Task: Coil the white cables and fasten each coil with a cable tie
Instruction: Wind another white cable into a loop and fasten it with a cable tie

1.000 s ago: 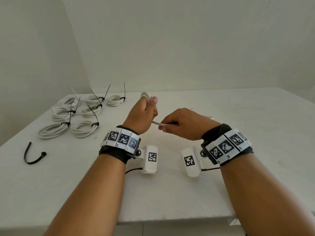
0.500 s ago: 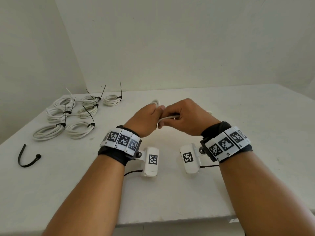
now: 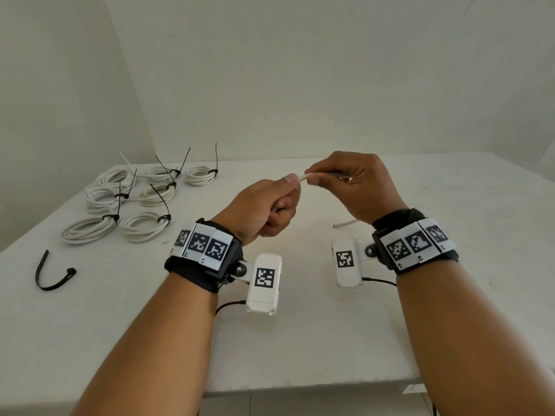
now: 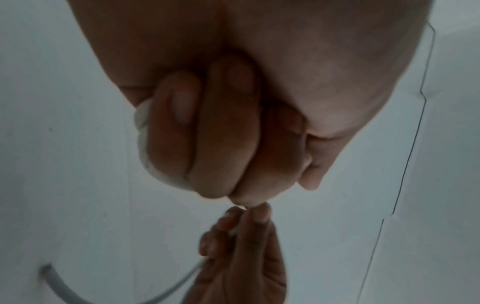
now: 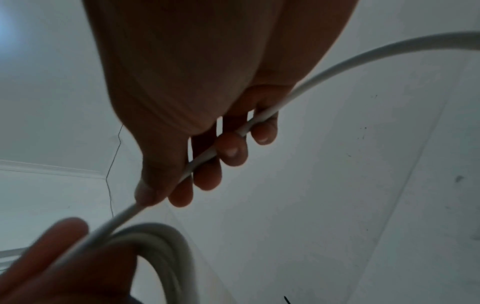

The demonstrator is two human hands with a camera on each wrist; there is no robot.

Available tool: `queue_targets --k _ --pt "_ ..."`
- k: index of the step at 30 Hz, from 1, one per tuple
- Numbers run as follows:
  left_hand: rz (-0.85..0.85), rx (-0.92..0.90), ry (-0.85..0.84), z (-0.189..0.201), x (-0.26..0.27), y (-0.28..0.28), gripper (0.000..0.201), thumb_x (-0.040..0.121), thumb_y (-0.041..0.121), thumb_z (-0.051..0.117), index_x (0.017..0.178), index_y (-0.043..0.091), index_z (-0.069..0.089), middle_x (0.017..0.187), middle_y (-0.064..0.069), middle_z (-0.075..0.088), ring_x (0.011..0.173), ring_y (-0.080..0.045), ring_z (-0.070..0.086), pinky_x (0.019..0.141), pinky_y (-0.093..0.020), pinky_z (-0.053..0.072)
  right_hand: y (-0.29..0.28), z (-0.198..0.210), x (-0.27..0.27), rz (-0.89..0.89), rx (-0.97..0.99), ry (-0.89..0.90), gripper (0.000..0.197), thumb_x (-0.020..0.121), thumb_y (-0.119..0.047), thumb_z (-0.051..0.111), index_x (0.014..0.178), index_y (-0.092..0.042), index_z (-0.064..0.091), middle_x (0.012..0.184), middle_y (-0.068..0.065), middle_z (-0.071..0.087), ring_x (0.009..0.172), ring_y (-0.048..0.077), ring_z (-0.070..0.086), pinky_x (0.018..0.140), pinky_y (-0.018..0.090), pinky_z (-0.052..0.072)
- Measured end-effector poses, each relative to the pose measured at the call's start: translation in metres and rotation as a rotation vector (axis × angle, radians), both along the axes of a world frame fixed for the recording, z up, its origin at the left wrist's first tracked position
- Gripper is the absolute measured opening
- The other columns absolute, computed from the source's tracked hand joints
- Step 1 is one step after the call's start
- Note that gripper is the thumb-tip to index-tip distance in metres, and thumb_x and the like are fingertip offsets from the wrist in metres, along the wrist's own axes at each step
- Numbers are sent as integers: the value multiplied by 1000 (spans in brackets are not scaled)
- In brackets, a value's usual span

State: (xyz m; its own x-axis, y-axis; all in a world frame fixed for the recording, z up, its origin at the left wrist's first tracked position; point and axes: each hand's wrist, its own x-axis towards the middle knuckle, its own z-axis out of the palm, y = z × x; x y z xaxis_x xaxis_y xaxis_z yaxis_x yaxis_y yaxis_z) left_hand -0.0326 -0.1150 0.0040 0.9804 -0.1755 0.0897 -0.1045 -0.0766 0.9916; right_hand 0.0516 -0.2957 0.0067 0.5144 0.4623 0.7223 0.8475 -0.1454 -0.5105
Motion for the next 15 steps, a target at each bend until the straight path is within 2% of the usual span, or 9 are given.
queue_targets --k 3,6,8,10,12,15 --pt "-88 -162 -27 0 -2 1 44 93 48 36 59 21 31 43 8 23 38 -6 15 40 -17 13 4 -4 2 -15 -5 19 13 92 -23 69 95 -15 77 69 -21 64 67 0 60 65 6 39" --pt "-176 -200 -48 -2 -4 3 54 87 59 57 62 23 26 43 13 26 37 -3 18 40 -16 12 7 -5 3 -17 -18 40 16 93 -24 67 95 -13 78 66 -28 63 65 0 59 64 6 38" --pt "-222 -183 -51 -1 -7 3 56 82 58 64 64 23 25 44 15 27 38 -2 19 40 -15 14 6 -5 3 -20 -7 15 16 93 -23 67 95 -11 78 66 -29 63 66 -2 59 64 5 38" --pt "-217 -158 -12 -1 -7 3 49 91 48 55 63 22 24 44 13 25 37 -3 17 41 -16 13 6 -5 3 -23 22 -30 15 93 -20 68 94 -9 78 71 -26 64 69 -4 61 66 5 39" --pt "-206 -144 60 1 -8 3 42 93 42 42 60 22 25 43 11 23 36 -4 16 40 -18 10 6 -5 3 -26 43 -70 14 92 -18 69 92 -7 78 79 -22 65 71 -6 62 67 5 39" --pt "-224 -137 157 3 -9 6 42 91 45 40 57 22 32 42 9 22 35 -5 14 37 -19 11 7 -6 4 -45 69 -140 14 91 -18 69 91 -6 77 76 -19 64 67 -7 59 66 5 38"
